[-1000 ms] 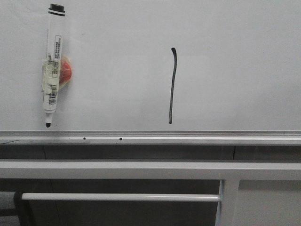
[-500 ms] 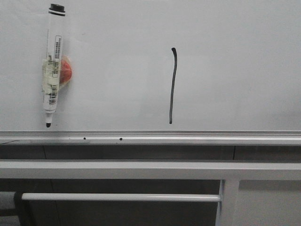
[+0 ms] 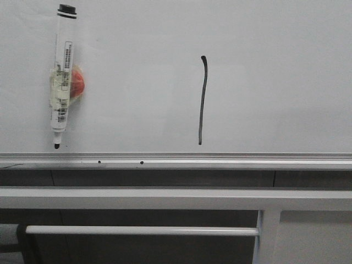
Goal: Write number 1 on whiteboard
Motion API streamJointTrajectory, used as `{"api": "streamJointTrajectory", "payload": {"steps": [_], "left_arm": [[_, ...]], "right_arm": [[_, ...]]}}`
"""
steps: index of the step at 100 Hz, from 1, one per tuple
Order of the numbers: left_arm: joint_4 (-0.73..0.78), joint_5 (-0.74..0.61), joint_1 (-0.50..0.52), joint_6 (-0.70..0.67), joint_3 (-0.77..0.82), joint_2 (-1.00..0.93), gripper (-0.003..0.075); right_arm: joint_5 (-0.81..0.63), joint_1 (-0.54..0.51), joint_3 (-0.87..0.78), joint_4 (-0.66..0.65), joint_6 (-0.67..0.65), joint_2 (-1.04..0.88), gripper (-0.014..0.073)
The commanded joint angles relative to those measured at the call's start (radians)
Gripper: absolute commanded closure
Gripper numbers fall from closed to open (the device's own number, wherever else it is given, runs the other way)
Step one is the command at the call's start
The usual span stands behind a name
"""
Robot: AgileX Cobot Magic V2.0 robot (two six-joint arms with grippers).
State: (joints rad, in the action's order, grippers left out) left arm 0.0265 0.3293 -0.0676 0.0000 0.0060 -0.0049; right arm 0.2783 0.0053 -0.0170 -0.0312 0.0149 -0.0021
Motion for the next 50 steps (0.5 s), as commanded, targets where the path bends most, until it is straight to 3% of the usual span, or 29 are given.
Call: {"api": "streamJointTrajectory", "payload": {"steps": [1, 14, 50], "left_arm": [[-0.009, -0.07, -0.005, 0.0, 0.006, -0.023, 0.0741], [-0.009, -0.07, -0.005, 0.0, 0.006, -0.023, 0.0741], [-0.009, -0.07, -0.005, 0.0, 0.006, -0.023, 0.0741]], "right_arm": [[0.01, -0.059, -0.022, 0.003, -0.004, -0.023, 0.0657], [0.049, -0.107, -0.022, 0.005, -0.002, -0.023, 0.0657], [0.049, -0.107, -0.022, 0.005, -0.001, -0.023, 0.0657]]}}
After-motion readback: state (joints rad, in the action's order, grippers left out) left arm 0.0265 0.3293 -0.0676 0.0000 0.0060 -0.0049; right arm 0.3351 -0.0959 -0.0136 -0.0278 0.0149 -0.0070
